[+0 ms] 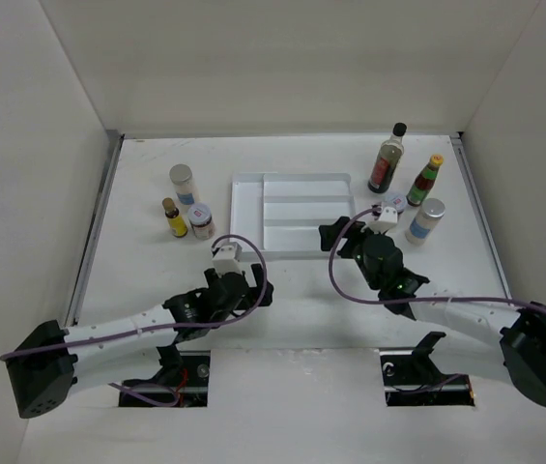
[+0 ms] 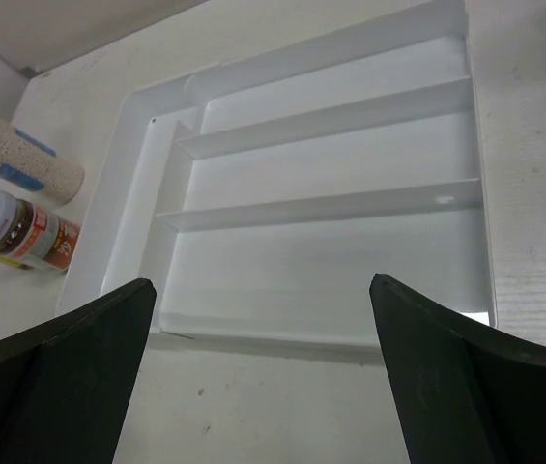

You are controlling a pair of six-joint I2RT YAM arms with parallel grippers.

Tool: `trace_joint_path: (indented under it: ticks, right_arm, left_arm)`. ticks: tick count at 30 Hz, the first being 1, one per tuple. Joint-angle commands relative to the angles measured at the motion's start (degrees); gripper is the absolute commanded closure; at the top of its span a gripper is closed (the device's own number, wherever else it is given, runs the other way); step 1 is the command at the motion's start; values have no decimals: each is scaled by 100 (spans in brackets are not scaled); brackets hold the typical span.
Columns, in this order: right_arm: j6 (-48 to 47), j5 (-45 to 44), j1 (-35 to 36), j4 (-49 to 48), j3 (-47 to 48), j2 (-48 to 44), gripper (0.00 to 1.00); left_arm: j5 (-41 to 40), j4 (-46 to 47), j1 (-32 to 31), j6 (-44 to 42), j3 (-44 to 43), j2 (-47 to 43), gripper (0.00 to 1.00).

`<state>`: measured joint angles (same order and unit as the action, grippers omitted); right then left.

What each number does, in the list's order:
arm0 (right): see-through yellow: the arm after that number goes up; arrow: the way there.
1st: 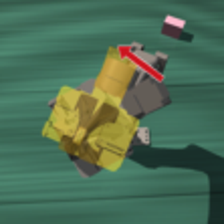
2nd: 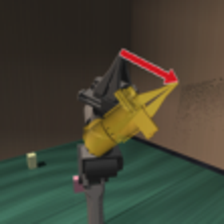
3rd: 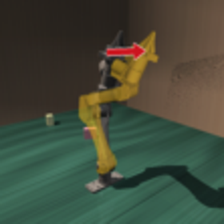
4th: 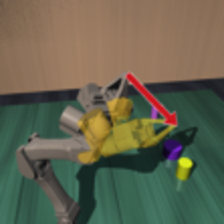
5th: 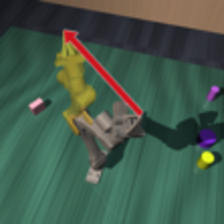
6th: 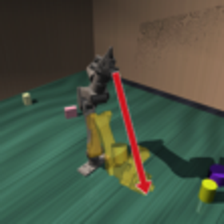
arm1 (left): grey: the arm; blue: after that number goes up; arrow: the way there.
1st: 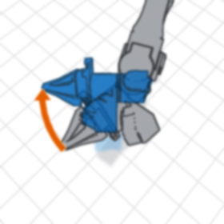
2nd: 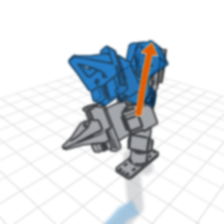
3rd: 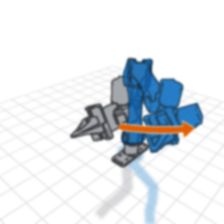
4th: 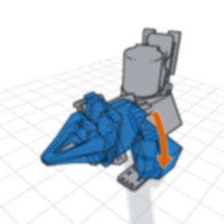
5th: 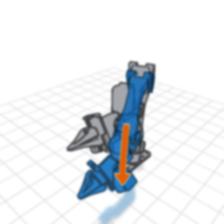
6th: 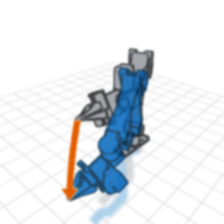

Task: Organize the condiment bottles

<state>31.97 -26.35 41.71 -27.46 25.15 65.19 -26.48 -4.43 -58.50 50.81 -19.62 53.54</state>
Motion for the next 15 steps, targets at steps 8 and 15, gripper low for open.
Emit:
trace_joint_path:
  ticks: [8,15]
  right_arm:
    - [99,-292,-71,136,192,-103,0]
    - [64,-204,-10,31,280,99,0]
  left_arm:
    - [-1173,-287,396,-1141,-1595,-511,0]
    - [-1897,-199,1677,-2469,-3178,226,0]
